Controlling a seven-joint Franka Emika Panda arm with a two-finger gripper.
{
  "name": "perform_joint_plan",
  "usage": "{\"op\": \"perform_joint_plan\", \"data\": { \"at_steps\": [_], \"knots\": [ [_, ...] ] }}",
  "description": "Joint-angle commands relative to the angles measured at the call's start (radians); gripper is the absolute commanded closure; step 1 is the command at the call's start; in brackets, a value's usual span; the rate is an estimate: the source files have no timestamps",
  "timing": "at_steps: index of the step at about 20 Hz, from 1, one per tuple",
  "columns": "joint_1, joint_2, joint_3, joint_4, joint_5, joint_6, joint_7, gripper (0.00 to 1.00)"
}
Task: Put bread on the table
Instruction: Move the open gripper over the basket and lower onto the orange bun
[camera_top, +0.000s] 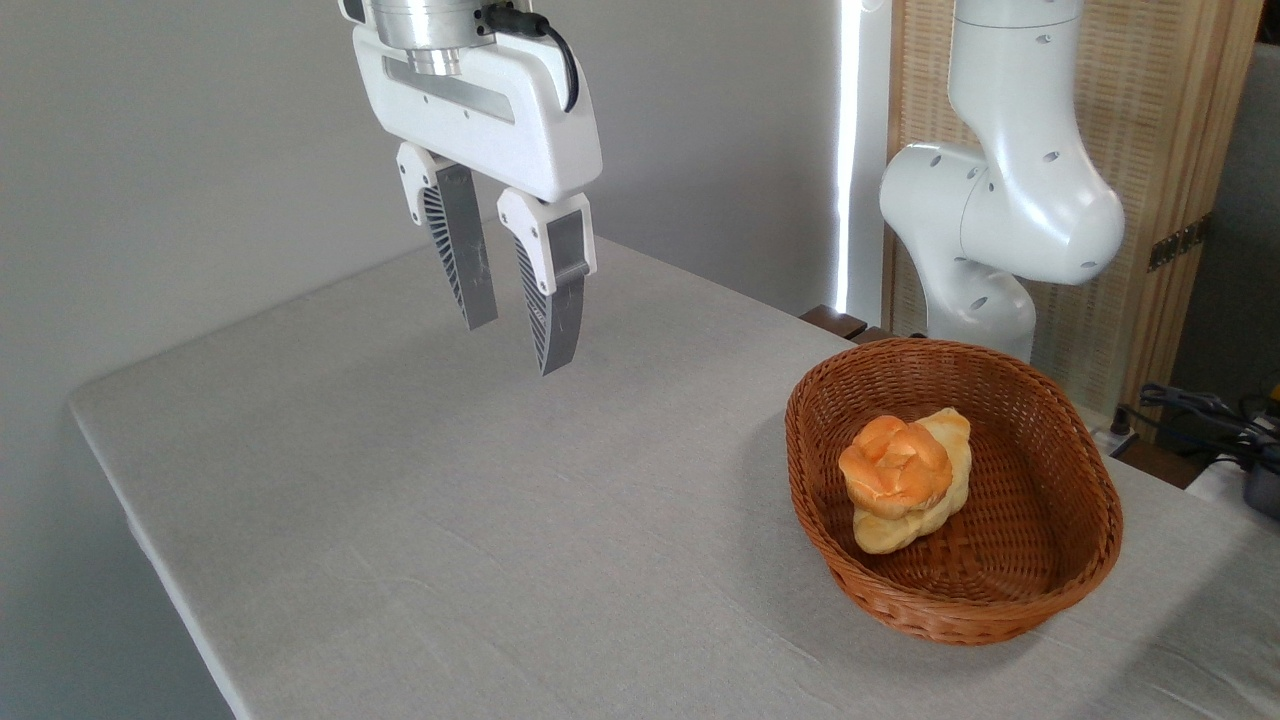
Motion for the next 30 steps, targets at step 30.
{"op": "perform_joint_plan", "data": {
  "at_steps": [30],
  "knots": [
    [0.005, -0.525, 0.214, -0.699, 0.101, 0.081, 0.418, 0.0]
  ]
}}
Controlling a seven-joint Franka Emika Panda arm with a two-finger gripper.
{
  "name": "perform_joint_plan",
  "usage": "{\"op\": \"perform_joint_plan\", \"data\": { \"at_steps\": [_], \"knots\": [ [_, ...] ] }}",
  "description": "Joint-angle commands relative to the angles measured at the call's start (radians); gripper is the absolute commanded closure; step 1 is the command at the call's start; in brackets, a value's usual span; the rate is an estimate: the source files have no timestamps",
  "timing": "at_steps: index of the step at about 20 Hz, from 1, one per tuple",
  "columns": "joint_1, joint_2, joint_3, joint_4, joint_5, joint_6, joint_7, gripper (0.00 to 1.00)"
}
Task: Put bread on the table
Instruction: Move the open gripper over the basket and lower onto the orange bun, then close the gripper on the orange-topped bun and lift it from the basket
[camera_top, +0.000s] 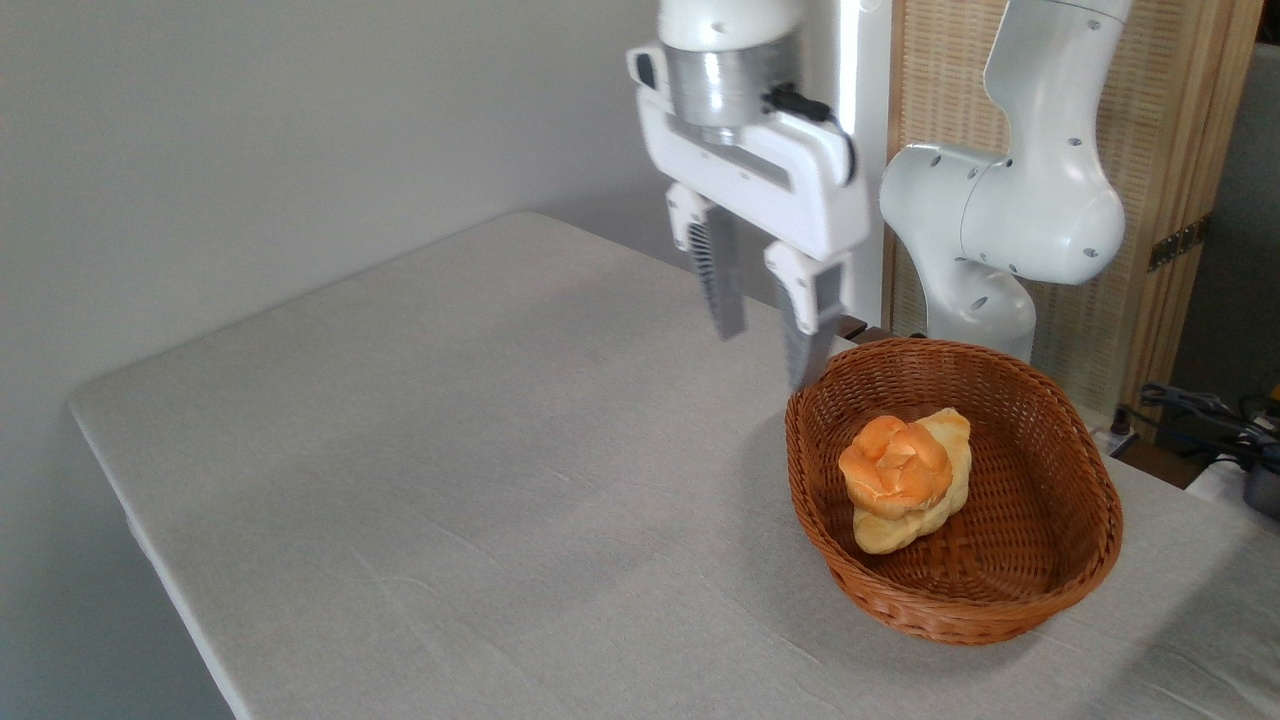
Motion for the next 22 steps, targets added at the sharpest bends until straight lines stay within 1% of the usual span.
{"op": "perform_joint_plan", "data": {
  "at_steps": [1, 3, 7, 8, 10, 12, 14, 19, 22],
  "knots": [
    [-0.002, -0.053, 0.088, -0.06, 0.044, 0.024, 0.112, 0.0],
    [-0.002, -0.053, 0.114, -0.075, 0.086, 0.019, 0.14, 0.0],
    [0.0, -0.053, 0.135, -0.12, 0.094, 0.018, 0.14, 0.0],
    [-0.002, -0.053, 0.152, -0.129, 0.107, 0.021, 0.141, 0.0],
    [-0.002, -0.053, 0.163, -0.144, 0.143, 0.025, 0.153, 0.0],
    [-0.005, -0.054, 0.183, -0.163, 0.147, 0.028, 0.163, 0.0],
    [-0.005, -0.053, 0.189, -0.186, 0.147, 0.045, 0.164, 0.0],
    [-0.005, -0.053, 0.191, -0.209, 0.148, 0.073, 0.163, 0.0],
    [-0.005, -0.053, 0.191, -0.255, 0.148, 0.11, 0.163, 0.0]
  ]
}}
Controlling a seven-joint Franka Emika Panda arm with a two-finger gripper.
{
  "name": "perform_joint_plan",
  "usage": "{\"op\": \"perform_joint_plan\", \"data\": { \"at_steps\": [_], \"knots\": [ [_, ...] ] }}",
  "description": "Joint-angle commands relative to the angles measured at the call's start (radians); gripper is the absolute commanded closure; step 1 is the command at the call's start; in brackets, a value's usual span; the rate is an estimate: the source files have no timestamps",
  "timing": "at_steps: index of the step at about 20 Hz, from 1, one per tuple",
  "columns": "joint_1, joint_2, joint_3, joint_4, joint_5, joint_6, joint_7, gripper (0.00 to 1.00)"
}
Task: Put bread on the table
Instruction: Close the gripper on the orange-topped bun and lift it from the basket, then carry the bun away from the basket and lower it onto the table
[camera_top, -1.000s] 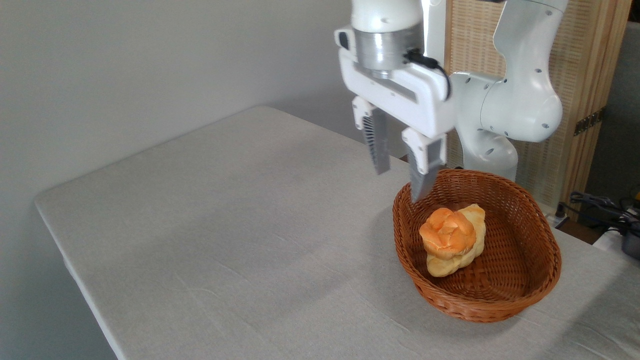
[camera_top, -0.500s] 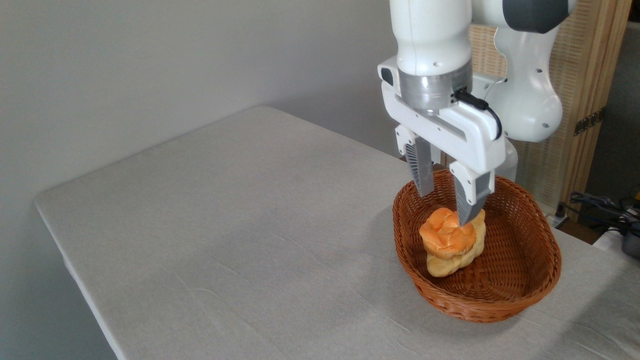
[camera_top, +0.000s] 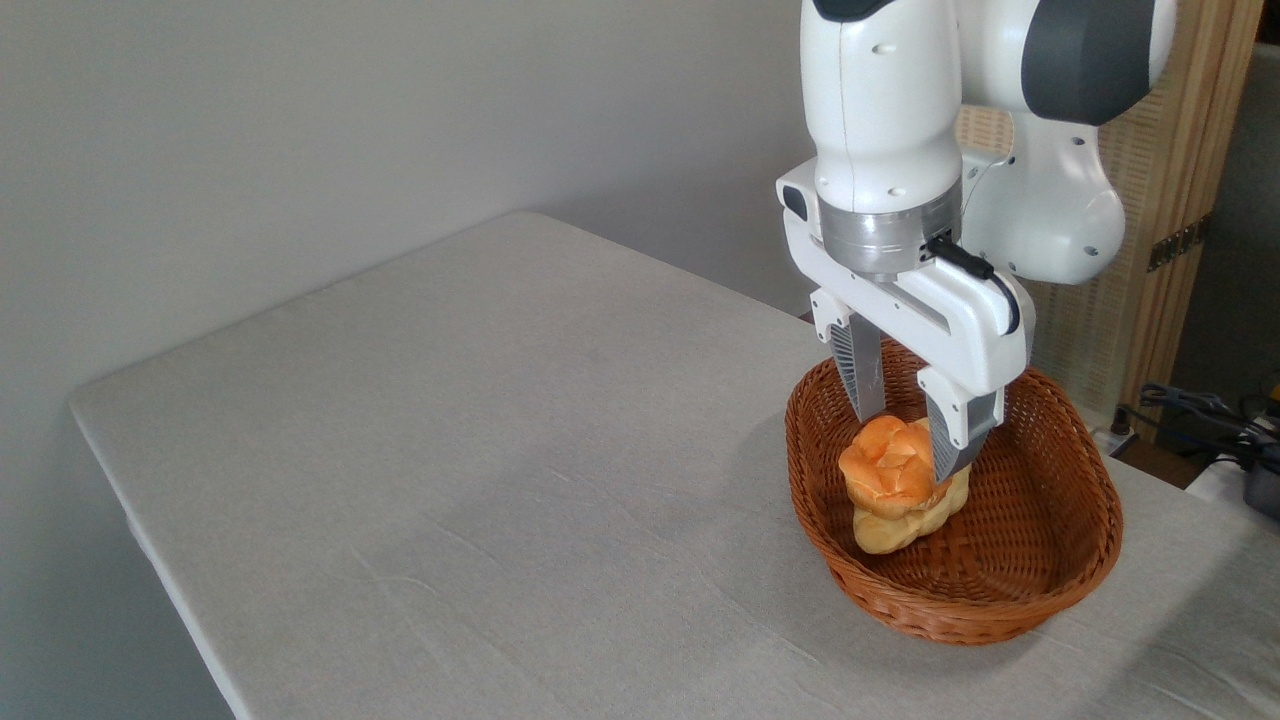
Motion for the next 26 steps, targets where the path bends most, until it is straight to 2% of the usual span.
{"op": "perform_joint_plan", "data": {
  "at_steps": [1, 2, 3, 4, 5, 6, 7, 18, 21, 24, 26],
  "knots": [
    [-0.005, -0.014, 0.01, -0.057, 0.017, 0.062, 0.014, 0.01],
    [-0.005, -0.013, 0.01, -0.059, 0.017, 0.068, 0.014, 0.1],
    [-0.005, -0.011, 0.01, -0.059, 0.017, 0.074, 0.016, 0.25],
    [-0.005, -0.01, 0.01, -0.059, 0.017, 0.076, 0.016, 0.48],
    [-0.005, -0.007, 0.01, -0.059, 0.017, 0.076, 0.016, 0.67],
    [-0.005, -0.007, 0.01, -0.059, 0.017, 0.076, 0.019, 0.81],
    [-0.005, -0.007, 0.01, -0.057, 0.017, 0.076, 0.025, 0.86],
    [-0.01, -0.011, 0.007, -0.041, 0.017, 0.062, 0.031, 0.88],
    [-0.039, -0.004, -0.004, 0.077, 0.014, 0.013, 0.129, 0.88],
    [-0.066, 0.026, -0.005, 0.198, -0.012, -0.001, 0.183, 0.88],
    [-0.1, 0.082, -0.019, 0.284, -0.064, 0.007, 0.174, 0.88]
  ]
}}
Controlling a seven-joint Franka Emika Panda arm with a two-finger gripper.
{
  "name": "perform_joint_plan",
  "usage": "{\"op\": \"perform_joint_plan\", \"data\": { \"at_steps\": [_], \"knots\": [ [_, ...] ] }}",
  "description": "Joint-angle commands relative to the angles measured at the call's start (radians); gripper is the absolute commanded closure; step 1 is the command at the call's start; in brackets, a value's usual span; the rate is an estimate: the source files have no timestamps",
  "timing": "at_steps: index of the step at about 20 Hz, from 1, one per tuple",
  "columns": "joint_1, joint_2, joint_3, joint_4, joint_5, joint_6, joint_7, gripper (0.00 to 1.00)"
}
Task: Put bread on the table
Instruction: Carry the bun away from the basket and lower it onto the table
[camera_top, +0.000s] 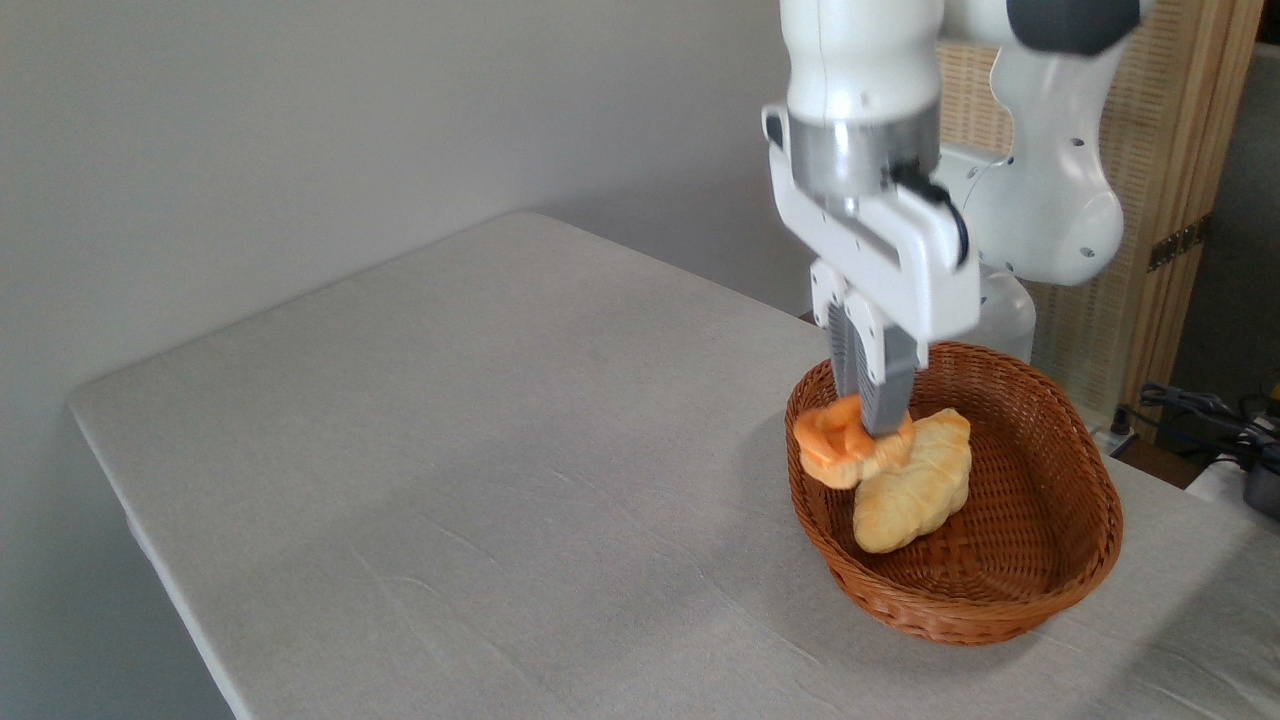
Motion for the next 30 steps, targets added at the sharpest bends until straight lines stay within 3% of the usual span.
{"op": "perform_joint_plan", "data": {
  "at_steps": [1, 3, 4, 5, 8, 10, 12, 13, 14, 15, 17, 28, 30],
  "knots": [
    [-0.063, 0.126, -0.024, 0.194, -0.1, -0.026, 0.014, 0.88],
    [-0.095, 0.224, -0.041, 0.289, -0.191, -0.021, -0.032, 0.88],
    [-0.106, 0.267, -0.057, 0.321, -0.234, -0.006, -0.093, 0.88],
    [-0.108, 0.322, -0.095, 0.361, -0.28, 0.052, -0.218, 0.86],
    [-0.128, 0.413, -0.165, 0.378, -0.317, 0.167, -0.464, 0.83],
    [-0.155, 0.479, -0.208, 0.378, -0.314, 0.21, -0.592, 0.81],
    [-0.18, 0.55, -0.248, 0.397, -0.309, 0.247, -0.691, 0.73],
    [-0.194, 0.583, -0.261, 0.406, -0.308, 0.266, -0.716, 0.71],
    [-0.2, 0.609, -0.264, 0.415, -0.309, 0.273, -0.724, 0.58],
    [-0.201, 0.629, -0.265, 0.417, -0.308, 0.275, -0.723, 0.33],
    [-0.201, 0.646, -0.265, 0.42, -0.306, 0.276, -0.715, 0.02],
    [-0.2, 0.653, -0.268, 0.423, -0.317, 0.273, -0.724, 0.0],
    [-0.195, 0.65, -0.268, 0.472, -0.315, 0.255, -0.727, 0.0]
  ]
}}
